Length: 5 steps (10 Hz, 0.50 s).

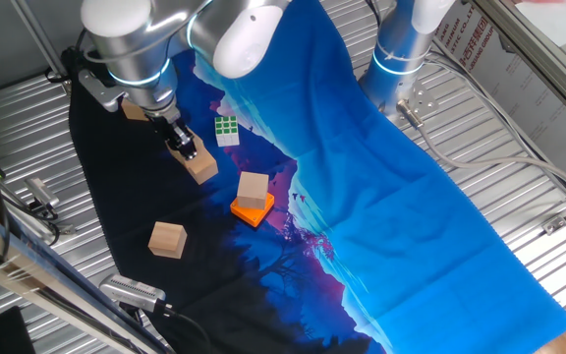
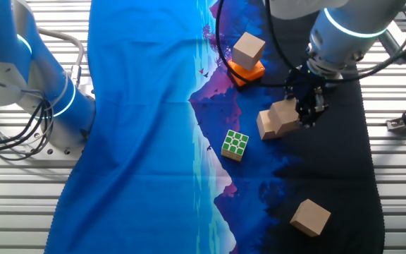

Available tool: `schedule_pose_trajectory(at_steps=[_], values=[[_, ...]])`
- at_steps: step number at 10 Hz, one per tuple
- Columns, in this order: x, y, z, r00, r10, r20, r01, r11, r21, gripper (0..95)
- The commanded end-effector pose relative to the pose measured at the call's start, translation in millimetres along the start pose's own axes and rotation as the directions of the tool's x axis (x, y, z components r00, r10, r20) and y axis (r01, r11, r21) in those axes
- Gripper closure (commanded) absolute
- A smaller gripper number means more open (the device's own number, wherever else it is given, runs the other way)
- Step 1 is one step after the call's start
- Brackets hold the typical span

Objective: Stack the blocks in a vertical line of five

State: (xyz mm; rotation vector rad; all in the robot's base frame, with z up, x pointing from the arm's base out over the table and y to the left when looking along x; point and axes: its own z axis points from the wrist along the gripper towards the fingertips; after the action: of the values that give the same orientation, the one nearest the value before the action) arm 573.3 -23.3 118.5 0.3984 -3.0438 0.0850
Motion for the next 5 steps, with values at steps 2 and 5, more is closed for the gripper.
schedule_pose_trajectory(at_steps=[2,5], values=[[-1.3,2.6,3.5,0.998,0.068,0.015,-0.067,0.997,-0.030,95.0],[-2.6,13.9,10.9,0.996,0.084,0.017,-0.084,0.996,-0.034,95.0]])
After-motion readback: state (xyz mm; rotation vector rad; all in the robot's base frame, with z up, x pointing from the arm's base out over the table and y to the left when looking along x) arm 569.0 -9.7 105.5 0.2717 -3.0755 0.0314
